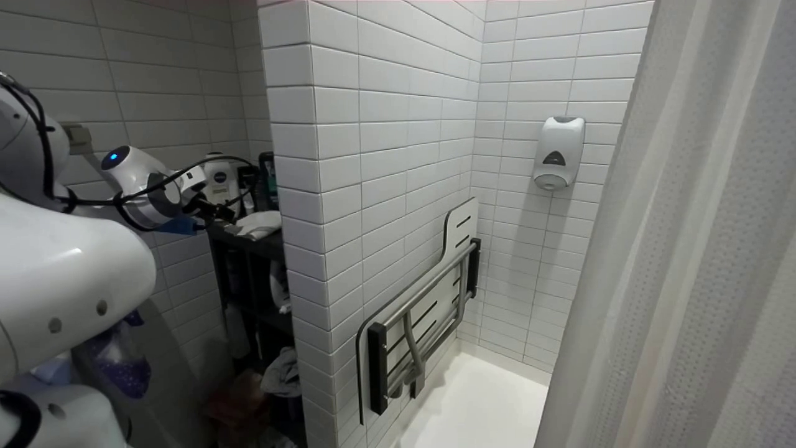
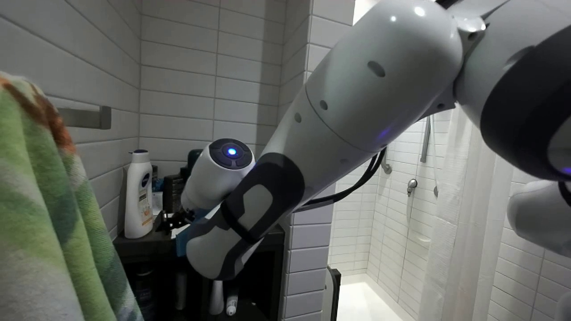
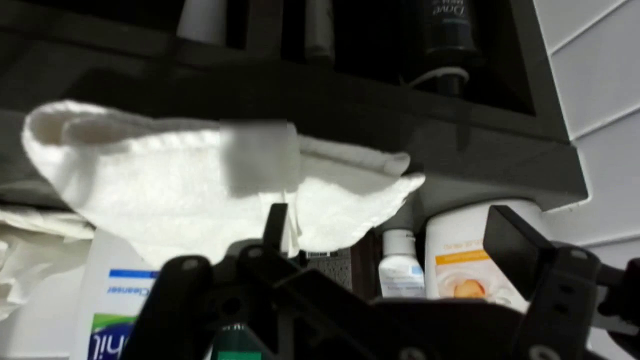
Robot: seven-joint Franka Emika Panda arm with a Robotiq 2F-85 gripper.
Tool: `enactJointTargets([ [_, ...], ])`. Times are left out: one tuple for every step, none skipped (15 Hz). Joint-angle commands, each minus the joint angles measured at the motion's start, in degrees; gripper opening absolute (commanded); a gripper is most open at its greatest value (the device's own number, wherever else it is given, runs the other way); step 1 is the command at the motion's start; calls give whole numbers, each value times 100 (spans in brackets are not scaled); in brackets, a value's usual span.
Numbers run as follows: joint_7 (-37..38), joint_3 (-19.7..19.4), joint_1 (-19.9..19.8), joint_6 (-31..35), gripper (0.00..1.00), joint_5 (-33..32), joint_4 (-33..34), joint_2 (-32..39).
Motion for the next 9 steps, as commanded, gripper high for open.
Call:
enactJointTargets([
  [-487,594,-611,-423,100,192,145,562],
  [-511,640,-722,-526,100,256,240,537],
  [-549,701,-853,-613,100,359,359,515],
  [-599,772,-987,-695,100,464,478,504],
  [-608,785,-1069,-802,100,583,608,444],
  [-655,833,-1163,-963,100,686,735,432],
  [-686,835,-1213,-1139,100,783,845,398],
  [-739,854,-1260,-1407,100,862,942,410],
  [-785,830,-1273,-1658,100,941,1034,389],
])
